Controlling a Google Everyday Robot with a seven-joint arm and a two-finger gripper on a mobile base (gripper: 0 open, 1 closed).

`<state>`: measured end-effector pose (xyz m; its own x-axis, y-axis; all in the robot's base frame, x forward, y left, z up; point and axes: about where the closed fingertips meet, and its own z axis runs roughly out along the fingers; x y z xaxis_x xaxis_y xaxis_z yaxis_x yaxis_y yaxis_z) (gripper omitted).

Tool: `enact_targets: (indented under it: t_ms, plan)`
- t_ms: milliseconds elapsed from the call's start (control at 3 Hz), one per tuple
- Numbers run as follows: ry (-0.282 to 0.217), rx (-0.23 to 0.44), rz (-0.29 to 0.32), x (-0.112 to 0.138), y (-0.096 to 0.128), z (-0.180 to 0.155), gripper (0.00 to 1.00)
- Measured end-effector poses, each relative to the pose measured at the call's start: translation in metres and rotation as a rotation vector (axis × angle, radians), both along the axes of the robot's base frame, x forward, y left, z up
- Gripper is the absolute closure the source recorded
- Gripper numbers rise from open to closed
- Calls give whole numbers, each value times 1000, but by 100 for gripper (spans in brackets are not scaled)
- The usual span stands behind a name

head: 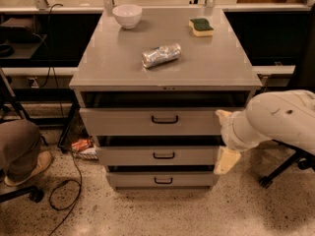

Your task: Open top drawer

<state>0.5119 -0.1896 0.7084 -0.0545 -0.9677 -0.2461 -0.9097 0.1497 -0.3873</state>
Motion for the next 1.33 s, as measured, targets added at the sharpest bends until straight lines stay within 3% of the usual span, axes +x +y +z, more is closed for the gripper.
enact_targets:
  t_ms: [667, 1000, 1333]
  plan:
    - [-127, -41, 26, 68, 11, -16, 0]
    - [-127, -41, 26, 68, 11, -16, 0]
    - [-147, -93, 38, 75, 5, -16, 0]
